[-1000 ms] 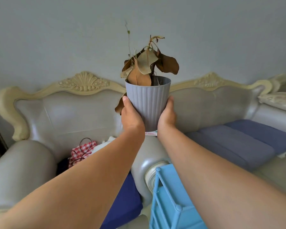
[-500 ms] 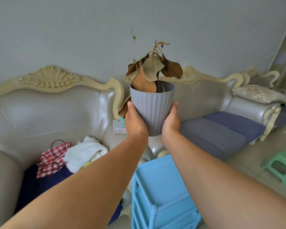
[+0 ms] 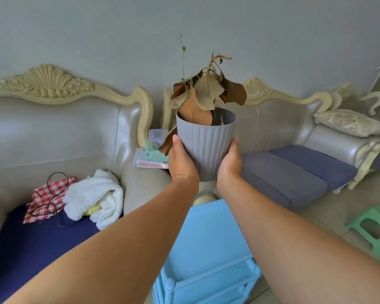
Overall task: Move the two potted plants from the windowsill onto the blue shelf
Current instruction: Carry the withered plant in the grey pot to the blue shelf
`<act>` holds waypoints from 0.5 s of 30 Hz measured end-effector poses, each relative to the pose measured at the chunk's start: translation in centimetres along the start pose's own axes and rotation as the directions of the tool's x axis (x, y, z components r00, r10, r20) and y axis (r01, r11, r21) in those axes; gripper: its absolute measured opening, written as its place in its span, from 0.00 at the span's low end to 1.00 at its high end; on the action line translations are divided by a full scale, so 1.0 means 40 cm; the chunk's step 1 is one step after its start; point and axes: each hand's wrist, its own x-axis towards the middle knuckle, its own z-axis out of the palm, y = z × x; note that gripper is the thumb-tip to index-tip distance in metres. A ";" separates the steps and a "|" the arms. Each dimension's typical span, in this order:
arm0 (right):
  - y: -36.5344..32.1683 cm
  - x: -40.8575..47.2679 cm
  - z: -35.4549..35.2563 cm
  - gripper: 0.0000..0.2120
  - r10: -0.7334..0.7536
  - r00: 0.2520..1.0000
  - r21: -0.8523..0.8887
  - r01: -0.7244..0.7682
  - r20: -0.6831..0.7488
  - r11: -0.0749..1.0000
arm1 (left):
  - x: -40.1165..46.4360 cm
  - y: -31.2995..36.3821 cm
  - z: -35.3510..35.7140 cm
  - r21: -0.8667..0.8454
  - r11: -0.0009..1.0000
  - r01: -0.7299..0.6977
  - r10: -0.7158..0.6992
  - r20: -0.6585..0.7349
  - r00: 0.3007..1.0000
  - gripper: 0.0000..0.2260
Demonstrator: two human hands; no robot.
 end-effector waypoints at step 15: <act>0.165 0.223 -0.150 0.22 0.035 0.993 -0.007 -0.036 -0.112 0.999 | 0.156 -0.276 0.072 0.053 0.996 0.078 -0.081 0.052 0.995 0.11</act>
